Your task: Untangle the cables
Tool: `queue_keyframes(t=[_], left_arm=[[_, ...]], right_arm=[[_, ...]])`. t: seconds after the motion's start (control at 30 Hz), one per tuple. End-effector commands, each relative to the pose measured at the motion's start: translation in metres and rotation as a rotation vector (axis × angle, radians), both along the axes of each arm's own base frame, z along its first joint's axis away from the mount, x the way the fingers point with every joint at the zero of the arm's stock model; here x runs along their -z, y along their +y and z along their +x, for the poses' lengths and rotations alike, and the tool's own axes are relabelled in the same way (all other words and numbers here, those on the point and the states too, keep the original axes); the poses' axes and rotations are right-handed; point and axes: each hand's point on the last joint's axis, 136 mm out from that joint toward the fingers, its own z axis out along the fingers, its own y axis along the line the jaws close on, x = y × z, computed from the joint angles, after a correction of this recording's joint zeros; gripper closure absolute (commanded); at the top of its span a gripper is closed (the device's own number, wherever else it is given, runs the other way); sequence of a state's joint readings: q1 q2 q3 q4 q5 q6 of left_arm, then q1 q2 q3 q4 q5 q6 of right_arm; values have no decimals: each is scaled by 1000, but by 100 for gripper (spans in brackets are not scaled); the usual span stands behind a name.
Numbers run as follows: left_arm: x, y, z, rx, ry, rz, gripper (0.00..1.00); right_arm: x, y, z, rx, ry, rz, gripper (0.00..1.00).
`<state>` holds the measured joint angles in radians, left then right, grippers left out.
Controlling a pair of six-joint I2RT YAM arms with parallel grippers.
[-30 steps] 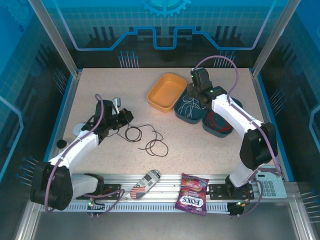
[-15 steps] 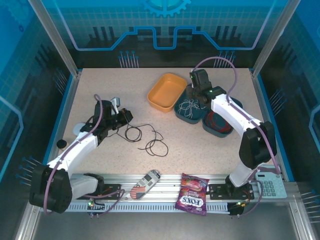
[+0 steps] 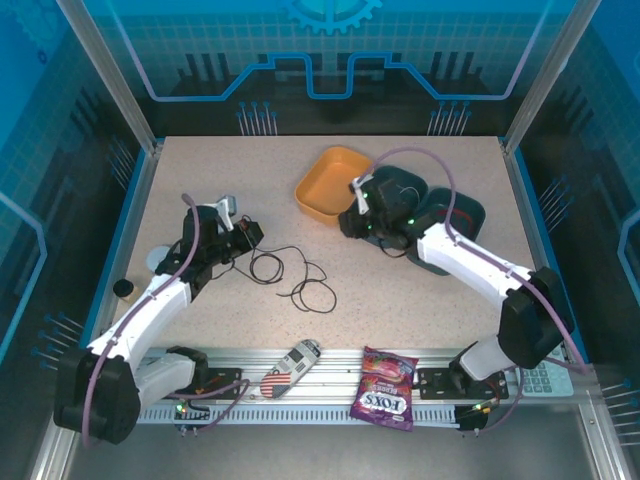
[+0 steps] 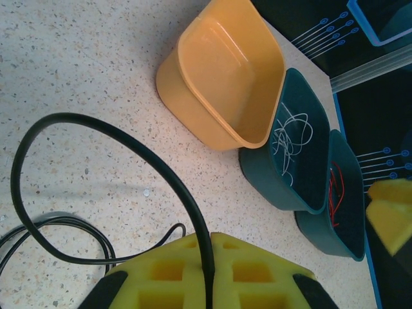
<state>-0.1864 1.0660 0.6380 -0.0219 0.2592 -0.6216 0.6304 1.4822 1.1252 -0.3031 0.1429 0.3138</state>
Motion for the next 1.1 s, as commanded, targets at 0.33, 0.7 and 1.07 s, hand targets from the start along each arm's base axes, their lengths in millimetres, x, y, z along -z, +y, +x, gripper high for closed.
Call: queue_keyframes(t=[0.33, 0.7, 1.07], left_arm=[[-19, -6, -2, 25, -100, -52, 96], [-24, -12, -3, 56, -106, -64, 97], [-23, -17, -2, 82, -91, -77, 97]], right_arm=[[47, 95, -36, -366, 72, 73, 46], [89, 136, -17, -497, -77, -153, 31], [120, 152, 5, -520, -139, -193, 25]])
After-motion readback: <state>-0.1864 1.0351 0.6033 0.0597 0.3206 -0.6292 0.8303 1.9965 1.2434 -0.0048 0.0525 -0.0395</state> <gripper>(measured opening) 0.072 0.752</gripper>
